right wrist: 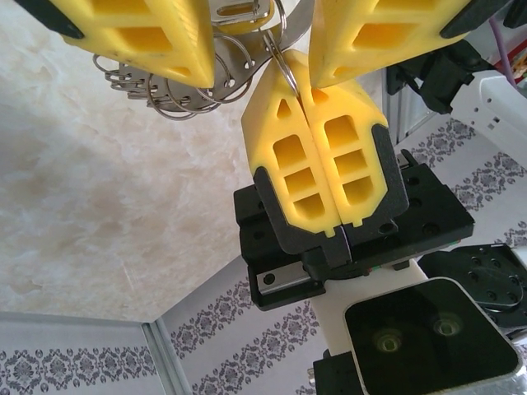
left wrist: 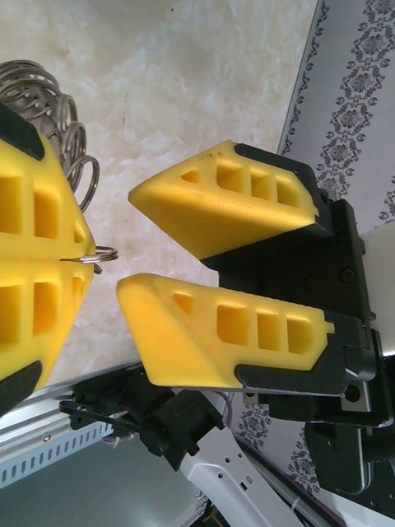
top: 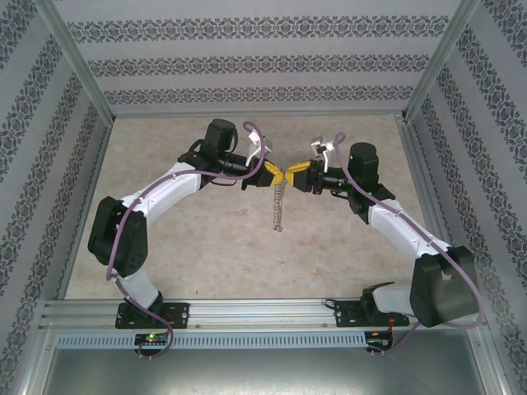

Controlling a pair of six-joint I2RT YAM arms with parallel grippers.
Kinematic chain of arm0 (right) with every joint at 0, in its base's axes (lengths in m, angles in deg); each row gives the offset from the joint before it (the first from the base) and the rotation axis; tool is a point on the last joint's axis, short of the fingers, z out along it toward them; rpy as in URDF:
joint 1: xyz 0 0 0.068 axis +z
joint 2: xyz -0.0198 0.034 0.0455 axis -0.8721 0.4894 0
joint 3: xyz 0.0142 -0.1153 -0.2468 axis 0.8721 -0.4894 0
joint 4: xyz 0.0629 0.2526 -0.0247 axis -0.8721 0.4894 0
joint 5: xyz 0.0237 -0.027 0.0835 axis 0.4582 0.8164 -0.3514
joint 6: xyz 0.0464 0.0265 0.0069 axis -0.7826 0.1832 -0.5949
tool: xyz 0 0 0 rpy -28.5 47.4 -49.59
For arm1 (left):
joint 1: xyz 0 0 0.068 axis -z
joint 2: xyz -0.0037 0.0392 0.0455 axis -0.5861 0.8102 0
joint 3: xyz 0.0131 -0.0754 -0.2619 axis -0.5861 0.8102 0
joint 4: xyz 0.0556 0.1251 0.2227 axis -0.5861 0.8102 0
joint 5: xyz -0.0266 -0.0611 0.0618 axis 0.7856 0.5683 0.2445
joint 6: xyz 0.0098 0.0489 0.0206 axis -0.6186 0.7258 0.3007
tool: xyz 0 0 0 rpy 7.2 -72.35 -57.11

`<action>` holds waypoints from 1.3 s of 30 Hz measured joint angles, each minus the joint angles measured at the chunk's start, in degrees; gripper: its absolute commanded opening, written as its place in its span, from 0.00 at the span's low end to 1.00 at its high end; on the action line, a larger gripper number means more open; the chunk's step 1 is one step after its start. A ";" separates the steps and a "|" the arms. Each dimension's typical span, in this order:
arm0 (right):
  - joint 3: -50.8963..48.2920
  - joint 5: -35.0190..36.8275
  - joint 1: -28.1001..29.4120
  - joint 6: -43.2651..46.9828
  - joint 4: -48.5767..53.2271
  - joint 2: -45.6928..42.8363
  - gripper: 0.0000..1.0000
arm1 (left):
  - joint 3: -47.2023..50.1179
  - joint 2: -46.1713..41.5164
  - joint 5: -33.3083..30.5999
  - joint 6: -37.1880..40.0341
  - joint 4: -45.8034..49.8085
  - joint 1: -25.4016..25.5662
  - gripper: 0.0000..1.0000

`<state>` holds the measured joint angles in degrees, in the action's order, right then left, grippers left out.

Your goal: Put the keys on the keyring

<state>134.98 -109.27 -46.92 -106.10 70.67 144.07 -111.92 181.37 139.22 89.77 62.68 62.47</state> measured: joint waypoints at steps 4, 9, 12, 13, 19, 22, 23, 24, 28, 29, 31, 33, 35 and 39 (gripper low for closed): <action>0.00 -0.39 0.37 0.00 -0.22 1.09 0.35 | 0.00 0.00 0.00 -0.02 0.00 0.00 0.00; 0.00 -0.76 0.37 0.04 -0.66 1.44 0.26 | 0.00 0.00 -0.02 -0.02 0.00 -0.02 0.00; 0.02 -1.36 0.63 -0.35 -1.03 1.49 0.16 | 0.00 0.00 -0.11 0.00 0.00 -0.02 0.00; 0.09 -1.64 0.63 -0.52 -1.03 1.49 0.13 | 0.00 0.00 -0.22 -0.02 0.00 -0.04 0.00; 1.57 -3.34 0.72 -0.33 -0.44 2.75 0.00 | 0.00 0.00 -0.26 -0.59 0.02 -0.50 0.00; 2.82 -3.74 0.70 1.03 1.90 3.02 0.00 | 0.00 0.00 -0.50 -0.68 0.02 -0.50 0.02; 3.56 -3.74 0.70 1.99 3.58 3.02 0.00 | -0.02 -0.02 -0.59 -0.66 0.02 -0.50 0.07; 4.59 -3.69 0.70 3.39 5.88 3.06 0.00 | -0.07 -0.09 -0.79 -0.57 0.02 -0.50 0.13; 12.28 -1.68 1.14 12.09 19.80 3.65 0.00 | -1.44 -0.50 -1.62 0.81 1.44 -0.63 0.24; 14.43 -0.79 1.42 14.12 23.08 3.85 0.00 | -1.92 -0.68 -1.68 1.14 2.14 -0.83 0.25; 20.33 1.70 2.14 19.85 31.01 4.66 0.00 | -3.67 -1.25 -1.86 2.78 4.96 -1.31 0.27; 25.75 3.98 3.04 24.50 37.99 5.70 0.00 | -6.01 -1.42 -1.79 4.66 8.41 -2.03 0.28; 30.91 6.45 4.17 28.96 44.39 7.17 0.00 | -8.90 -1.42 -1.79 6.82 12.26 -2.95 0.28; 40.46 11.72 6.88 36.72 57.64 11.78 0.00 | -13.97 -1.33 -1.68 10.91 19.02 -4.66 0.28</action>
<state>175.44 -97.55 -40.03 -69.38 128.30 155.85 -125.88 180.04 137.54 100.67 81.70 57.81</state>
